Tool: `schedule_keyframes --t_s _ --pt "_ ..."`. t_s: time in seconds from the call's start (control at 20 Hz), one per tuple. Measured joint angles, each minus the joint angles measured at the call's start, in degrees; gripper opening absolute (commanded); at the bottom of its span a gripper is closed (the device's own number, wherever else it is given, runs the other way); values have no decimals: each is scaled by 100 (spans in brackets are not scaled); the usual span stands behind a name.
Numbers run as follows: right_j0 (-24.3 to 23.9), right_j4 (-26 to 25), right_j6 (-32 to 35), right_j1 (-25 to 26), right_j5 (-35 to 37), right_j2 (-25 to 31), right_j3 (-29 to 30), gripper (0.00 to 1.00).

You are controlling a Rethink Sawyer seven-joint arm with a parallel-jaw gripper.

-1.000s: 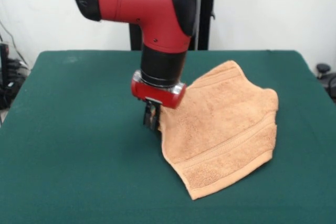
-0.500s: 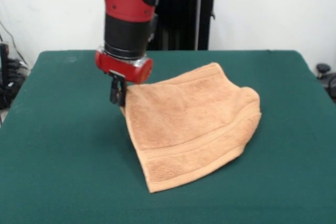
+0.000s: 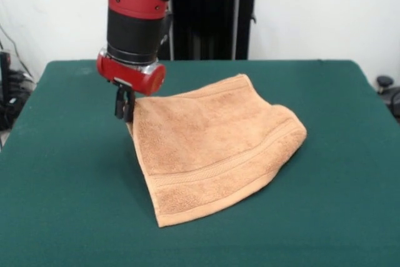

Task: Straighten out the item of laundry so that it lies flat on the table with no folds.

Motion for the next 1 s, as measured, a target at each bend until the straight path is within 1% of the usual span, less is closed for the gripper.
schedule_keyframes --t_s 0.5,1.0 --pt "-82 -204 0 11 0 7 0 0" --pt "-650 -436 0 11 0 206 -1 0"
